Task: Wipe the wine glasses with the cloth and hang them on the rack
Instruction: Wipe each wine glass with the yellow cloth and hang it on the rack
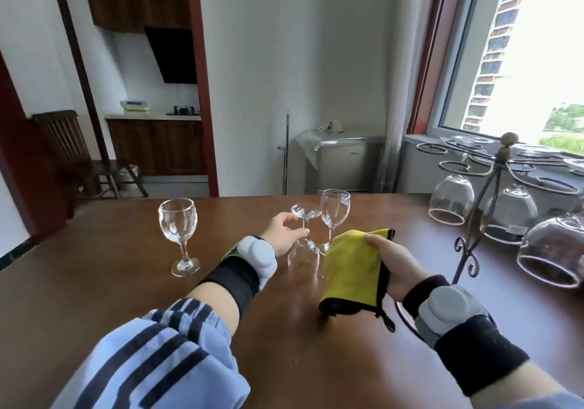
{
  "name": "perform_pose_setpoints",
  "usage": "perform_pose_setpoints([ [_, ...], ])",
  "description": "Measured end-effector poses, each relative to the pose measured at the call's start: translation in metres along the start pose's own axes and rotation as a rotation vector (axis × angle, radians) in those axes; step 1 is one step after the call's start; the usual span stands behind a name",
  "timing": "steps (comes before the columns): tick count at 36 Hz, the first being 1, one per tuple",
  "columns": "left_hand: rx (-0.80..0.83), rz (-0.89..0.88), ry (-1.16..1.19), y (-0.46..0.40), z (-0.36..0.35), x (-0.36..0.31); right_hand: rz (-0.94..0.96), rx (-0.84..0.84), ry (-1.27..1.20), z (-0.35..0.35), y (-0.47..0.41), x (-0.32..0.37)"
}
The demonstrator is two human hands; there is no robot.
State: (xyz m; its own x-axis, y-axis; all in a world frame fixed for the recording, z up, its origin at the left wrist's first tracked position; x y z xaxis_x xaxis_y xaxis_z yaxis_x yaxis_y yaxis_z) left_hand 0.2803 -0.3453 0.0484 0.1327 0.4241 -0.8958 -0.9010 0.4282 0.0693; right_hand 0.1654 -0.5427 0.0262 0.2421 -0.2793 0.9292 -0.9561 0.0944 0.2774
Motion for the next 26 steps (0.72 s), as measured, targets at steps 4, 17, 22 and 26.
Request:
perform_pose_setpoints([
  [4, 0.068, -0.028, 0.049, -0.010, -0.015, -0.006, 0.000, -0.027, 0.008, 0.009, -0.007, 0.000],
  [17, -0.077, -0.191, -0.007, 0.007, -0.014, -0.029, 0.110, 0.038, -0.168, 0.003, 0.004, 0.009],
  [22, -0.083, -0.305, -0.056, 0.030, 0.001, -0.058, 0.195, 0.156, -0.198, -0.022, 0.018, 0.025],
  [26, -0.079, -0.370, -0.028, 0.051, 0.006, -0.083, 0.219, 0.273, -0.152, -0.051, 0.031, 0.029],
])
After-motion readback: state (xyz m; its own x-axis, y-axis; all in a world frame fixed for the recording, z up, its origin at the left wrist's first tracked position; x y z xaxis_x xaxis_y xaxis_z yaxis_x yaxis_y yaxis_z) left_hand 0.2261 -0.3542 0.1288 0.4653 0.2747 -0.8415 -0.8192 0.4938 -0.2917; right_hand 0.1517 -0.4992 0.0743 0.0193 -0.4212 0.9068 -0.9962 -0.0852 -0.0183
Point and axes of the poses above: each hand's wrist, its own y-axis away from the middle knuckle, its own z-axis out of the back of the hand, x = y × z, the point moved 8 cm from there along -y, towards the middle knuckle, and after that the axes turned 14 degrees about x, right-handed, at the moved point
